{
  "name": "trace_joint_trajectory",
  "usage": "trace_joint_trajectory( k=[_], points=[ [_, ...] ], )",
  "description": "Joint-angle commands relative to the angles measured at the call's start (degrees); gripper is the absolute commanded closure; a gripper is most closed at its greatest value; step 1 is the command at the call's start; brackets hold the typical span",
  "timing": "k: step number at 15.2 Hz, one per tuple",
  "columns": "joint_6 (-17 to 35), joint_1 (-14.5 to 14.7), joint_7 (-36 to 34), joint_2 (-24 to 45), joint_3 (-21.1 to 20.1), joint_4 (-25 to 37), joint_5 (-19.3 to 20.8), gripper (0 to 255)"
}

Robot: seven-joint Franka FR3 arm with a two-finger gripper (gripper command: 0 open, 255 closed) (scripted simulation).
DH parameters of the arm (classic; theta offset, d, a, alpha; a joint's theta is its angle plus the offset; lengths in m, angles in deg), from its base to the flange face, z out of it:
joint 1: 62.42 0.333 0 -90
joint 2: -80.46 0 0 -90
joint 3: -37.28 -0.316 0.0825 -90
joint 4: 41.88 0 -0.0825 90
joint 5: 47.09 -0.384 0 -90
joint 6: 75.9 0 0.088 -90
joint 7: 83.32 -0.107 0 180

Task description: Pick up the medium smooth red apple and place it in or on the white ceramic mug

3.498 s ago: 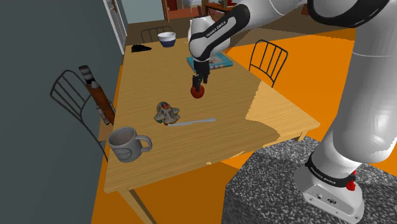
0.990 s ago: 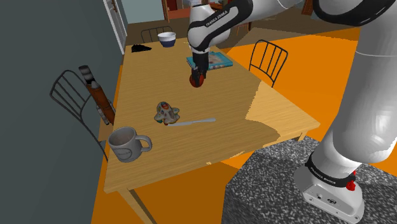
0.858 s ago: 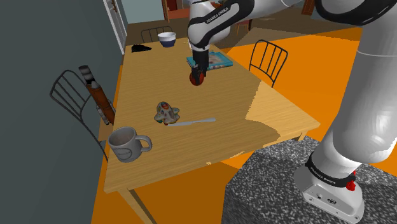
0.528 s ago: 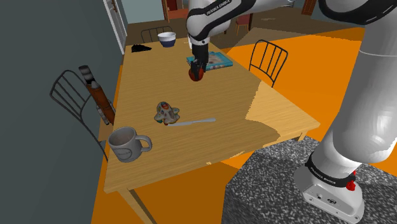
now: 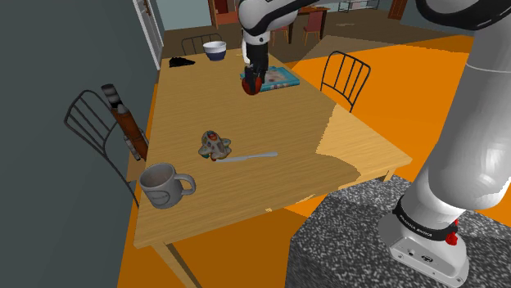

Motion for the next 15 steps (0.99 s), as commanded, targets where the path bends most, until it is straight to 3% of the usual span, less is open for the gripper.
trace_joint_trajectory(
  k=[1,3,15],
  points=[
    [-1.6,0.0,-0.1,-0.4,0.0,1.1,0.0,255],
    [-2.7,0.0,0.0,-0.6,0.0,2.1,0.0,255],
    [-2.4,8.9,-15.9,-2.8,-6.5,-0.7,2.0,255]
  ],
)
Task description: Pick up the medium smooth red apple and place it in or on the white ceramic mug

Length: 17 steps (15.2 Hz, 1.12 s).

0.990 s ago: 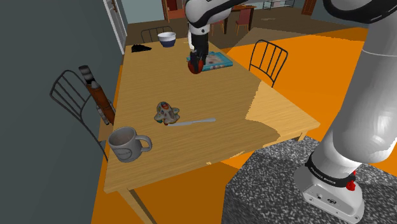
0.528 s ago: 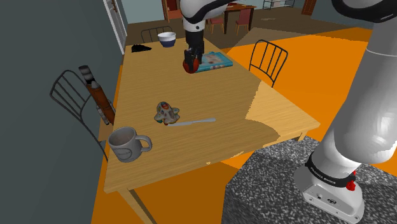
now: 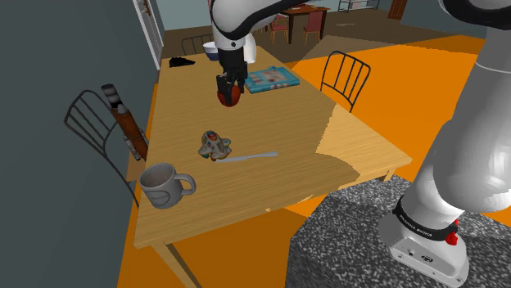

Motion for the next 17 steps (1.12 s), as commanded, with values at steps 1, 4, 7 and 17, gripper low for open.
trace_joint_trajectory(
  k=[1,4,7,17],
  points=[
    [-0.5,1.7,-3.1,0.6,-1.2,1.0,0.4,255],
    [-0.9,3.9,-7.1,1.4,-2.8,2.1,0.9,255],
    [-1.5,6.2,-11.0,2.7,-4.4,3.8,1.5,255],
    [-5.4,14.6,-23.8,10.7,-8.7,14.8,4.5,255]
  ],
)
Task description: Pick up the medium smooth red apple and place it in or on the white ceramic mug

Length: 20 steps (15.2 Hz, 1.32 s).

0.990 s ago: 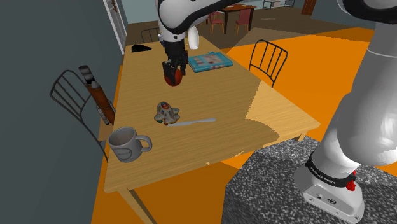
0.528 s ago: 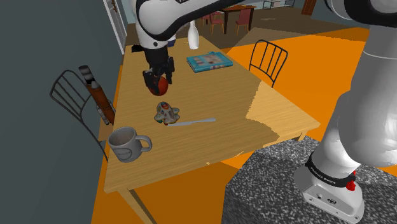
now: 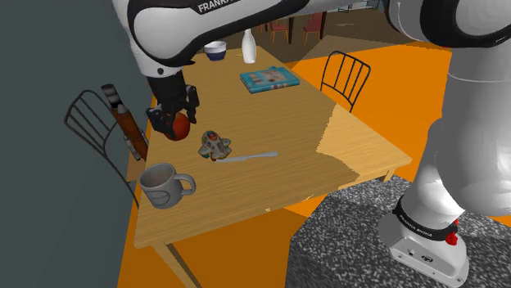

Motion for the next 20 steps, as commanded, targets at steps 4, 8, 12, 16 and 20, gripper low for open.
trace_joint_trajectory(
  k=[4,8,12,16,20],
  points=[
    [-3.0,4.9,-6.1,5.5,-1.6,8.0,1.9,255],
    [-1.7,6.1,-7.7,7.4,-1.8,8.3,2.5,255],
    [1.3,5.9,-8.0,7.5,-1.8,5.5,2.6,255],
    [4.2,5.8,-8.2,7.9,-1.7,3.0,2.8,255],
    [5.8,5.8,-8.4,8.3,-1.6,1.7,3.0,255]
  ],
)
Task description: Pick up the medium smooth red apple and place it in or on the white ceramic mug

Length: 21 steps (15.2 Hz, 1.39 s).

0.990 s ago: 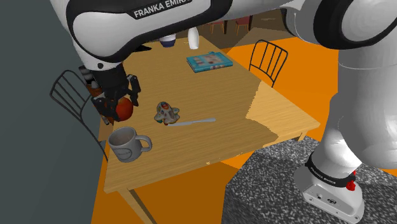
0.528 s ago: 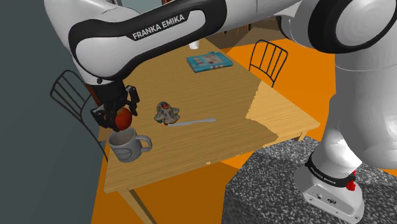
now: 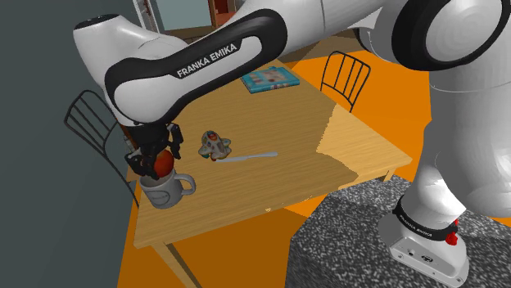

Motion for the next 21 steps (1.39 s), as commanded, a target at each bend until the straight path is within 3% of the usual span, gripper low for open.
trace_joint_trajectory(
  k=[1,6,7,12,16,21],
  points=[
    [0.3,0.0,0.0,0.0,0.0,-0.3,0.0,255],
    [0.3,0.0,0.0,0.0,0.0,-0.3,0.0,255],
    [0.3,0.0,0.0,0.0,0.0,-0.3,0.0,0],
    [0.3,0.0,0.0,0.0,0.0,-0.3,0.0,0],
    [-6.3,0.3,0.4,-1.3,-0.3,5.1,-0.5,0],
    [-6.3,0.3,0.4,-1.3,-0.3,5.1,-0.5,0]
  ],
)
